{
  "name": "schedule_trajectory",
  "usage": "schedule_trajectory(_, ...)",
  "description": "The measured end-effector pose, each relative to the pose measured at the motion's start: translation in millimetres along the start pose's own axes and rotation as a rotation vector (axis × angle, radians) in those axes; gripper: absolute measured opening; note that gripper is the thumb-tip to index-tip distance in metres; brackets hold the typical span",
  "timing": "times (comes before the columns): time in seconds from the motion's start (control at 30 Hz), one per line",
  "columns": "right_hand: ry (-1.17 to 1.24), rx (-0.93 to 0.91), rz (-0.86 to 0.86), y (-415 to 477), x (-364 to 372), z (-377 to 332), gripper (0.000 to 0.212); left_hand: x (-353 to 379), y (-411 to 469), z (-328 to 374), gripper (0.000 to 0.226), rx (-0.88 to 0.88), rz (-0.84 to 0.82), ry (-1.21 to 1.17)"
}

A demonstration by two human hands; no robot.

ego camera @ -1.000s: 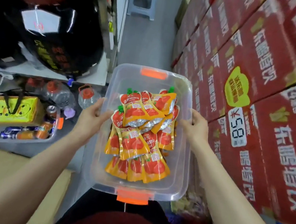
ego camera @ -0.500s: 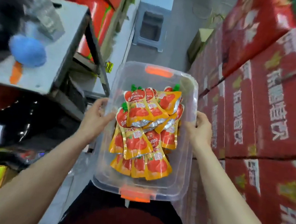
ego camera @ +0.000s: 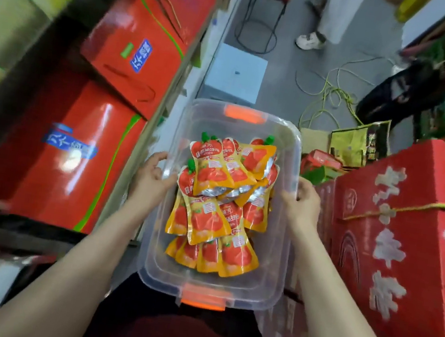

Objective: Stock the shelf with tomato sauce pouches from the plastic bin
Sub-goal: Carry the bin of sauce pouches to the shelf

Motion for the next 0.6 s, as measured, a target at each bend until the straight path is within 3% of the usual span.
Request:
schedule_trajectory(0.17,-0.007,0.002,0.000,152.2,28.6,-57.2,0.025,41.8,136.2,71.0,0.048,0.018,0.028,-0.017)
schedule_trajectory(0.27,-0.009,-0.011,-0.051,247.9,51.1,-86.2,0.029,66.5,219.1,98.2,0.064,0.000,0.059,0.061)
schedule_trajectory(0.6,-0.055,-0.040,-0.156,514.5,127.5,-162.0,0.034,139.2,456.7,162.6,0.064,-0.076,0.034,0.095)
Point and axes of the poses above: each hand's wrist, its own y-axis towards the middle knuckle, its own x-axis out of the palm, z = x × y, the point moved 3 cm from there along y, towards the middle knuckle, and after that the axes turned 1 degree about z, right-handed, at the moved point
